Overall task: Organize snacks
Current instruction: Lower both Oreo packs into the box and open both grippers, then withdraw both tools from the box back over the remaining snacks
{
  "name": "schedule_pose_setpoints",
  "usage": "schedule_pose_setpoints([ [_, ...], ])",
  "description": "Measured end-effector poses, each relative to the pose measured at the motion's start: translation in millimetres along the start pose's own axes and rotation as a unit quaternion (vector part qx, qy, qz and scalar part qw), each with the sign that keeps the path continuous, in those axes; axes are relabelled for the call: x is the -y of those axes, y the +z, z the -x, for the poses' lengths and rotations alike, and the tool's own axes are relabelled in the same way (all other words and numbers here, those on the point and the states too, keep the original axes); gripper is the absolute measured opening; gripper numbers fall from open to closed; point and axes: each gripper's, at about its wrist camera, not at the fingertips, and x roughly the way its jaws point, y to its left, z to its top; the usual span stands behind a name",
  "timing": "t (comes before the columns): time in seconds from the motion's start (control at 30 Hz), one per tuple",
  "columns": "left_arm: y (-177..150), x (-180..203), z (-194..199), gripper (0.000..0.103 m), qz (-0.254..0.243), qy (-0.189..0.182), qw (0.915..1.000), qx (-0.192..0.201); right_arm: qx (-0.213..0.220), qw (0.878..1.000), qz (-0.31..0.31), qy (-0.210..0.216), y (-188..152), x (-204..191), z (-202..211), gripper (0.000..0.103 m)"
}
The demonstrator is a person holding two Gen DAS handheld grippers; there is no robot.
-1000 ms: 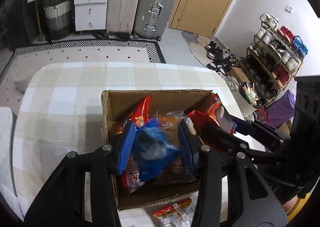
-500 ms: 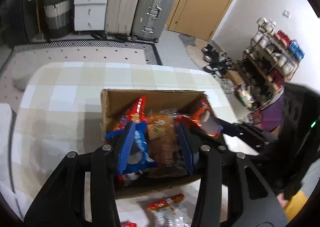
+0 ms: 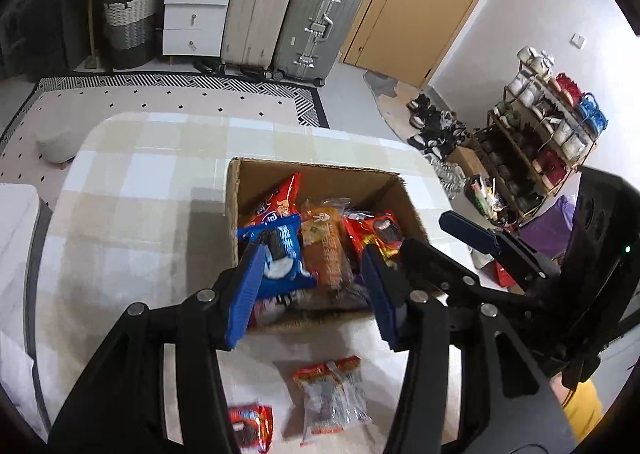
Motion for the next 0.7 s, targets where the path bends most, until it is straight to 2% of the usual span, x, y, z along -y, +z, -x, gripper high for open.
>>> schedule_pose_setpoints([
  [0.03, -3, 2, 13, 0.049, -0.001, 0.002, 0.9999, 0.012, 0.007, 1.000, -0.001, 0.003, -1, -1, 7, 0.075],
  [0.1, -8, 11, 37, 0.063, -0.011, 0.009, 0.9993, 0.034, 0.027, 1.000, 0.004, 0.000, -6, -6, 26, 0.077],
  [0.13, -12, 15, 52, 0.066, -0.015, 0.014, 0.9985, 0.050, 0.037, 0.999, 0.009, -0.002, -8, -10, 36, 0.077],
  [0.27, -31, 37, 107, 0.071, -0.044, 0.019, 0.9936, 0.103, 0.081, 0.997, 0.012, 0.008, -18, -26, 84, 0.078],
  [0.33, -40, 46, 130, 0.079, -0.051, 0.026, 0.9912, 0.119, 0.105, 0.994, 0.010, 0.015, -23, -34, 108, 0.083],
  [0.4, -52, 56, 154, 0.081, -0.061, 0.037, 0.9871, 0.143, 0.133, 0.991, 0.010, 0.020, -30, -43, 135, 0.089],
  [0.53, -80, 69, 203, 0.082, -0.077, 0.050, 0.9786, 0.184, 0.175, 0.984, 0.018, 0.040, -47, -64, 184, 0.091],
  [0.67, -110, 72, 244, 0.087, -0.074, 0.056, 0.9733, 0.210, 0.200, 0.979, 0.016, 0.046, -67, -81, 223, 0.098],
  [0.7, -120, 72, 255, 0.093, -0.072, 0.055, 0.9721, 0.216, 0.208, 0.977, 0.014, 0.045, -73, -85, 233, 0.100],
])
